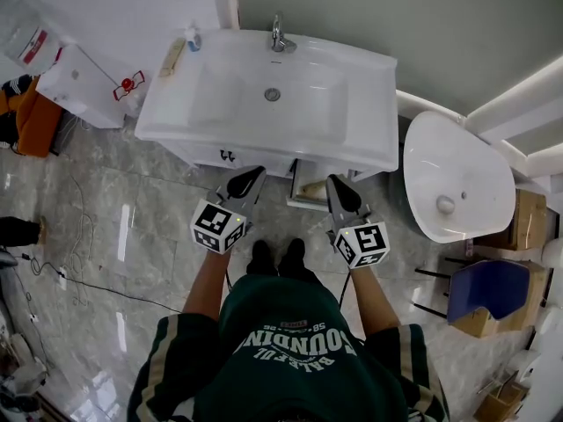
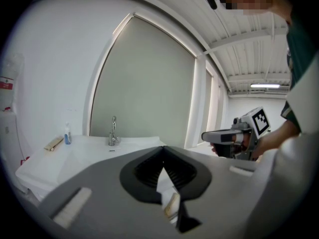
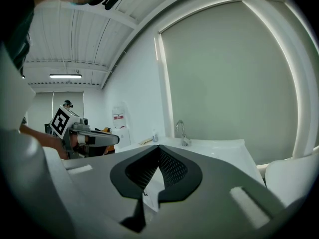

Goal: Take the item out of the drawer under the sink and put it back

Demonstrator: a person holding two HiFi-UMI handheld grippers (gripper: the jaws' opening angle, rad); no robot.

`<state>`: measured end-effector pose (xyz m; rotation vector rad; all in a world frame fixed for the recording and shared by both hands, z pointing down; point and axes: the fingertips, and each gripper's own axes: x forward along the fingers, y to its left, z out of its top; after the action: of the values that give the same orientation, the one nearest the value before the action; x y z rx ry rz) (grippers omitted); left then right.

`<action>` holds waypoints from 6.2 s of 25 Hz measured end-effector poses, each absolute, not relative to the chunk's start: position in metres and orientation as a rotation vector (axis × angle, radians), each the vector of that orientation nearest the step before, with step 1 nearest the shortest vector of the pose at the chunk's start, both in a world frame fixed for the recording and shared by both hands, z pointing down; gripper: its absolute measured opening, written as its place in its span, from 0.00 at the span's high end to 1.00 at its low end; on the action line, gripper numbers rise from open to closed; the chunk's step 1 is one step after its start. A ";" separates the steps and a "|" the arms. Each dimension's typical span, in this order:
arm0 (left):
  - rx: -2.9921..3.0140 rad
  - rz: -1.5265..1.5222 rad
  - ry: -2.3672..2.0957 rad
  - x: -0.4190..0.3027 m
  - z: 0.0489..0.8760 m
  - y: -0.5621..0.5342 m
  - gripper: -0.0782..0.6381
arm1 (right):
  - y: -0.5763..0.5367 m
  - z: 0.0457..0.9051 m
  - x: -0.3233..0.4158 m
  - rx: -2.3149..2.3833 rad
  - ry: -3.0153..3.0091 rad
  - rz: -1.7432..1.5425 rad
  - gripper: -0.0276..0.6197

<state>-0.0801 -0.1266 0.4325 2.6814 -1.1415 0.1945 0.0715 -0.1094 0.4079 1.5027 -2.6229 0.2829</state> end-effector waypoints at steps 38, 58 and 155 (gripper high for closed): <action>2.483 0.397 -1.013 -0.048 0.565 -0.100 0.82 | -0.112 0.614 0.127 1.240 -2.385 0.596 0.88; 2.328 0.440 -1.065 -0.068 0.642 -0.092 0.82 | -0.139 0.823 0.144 0.671 -2.065 0.429 0.70; 2.706 0.202 -1.344 -0.105 0.388 -0.169 0.82 | -0.196 0.380 0.111 1.384 -2.521 0.151 0.91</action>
<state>-0.1053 -0.1686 0.3877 2.7063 -1.3443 0.2021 0.1113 -0.1956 0.3804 1.3841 -2.5208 0.1513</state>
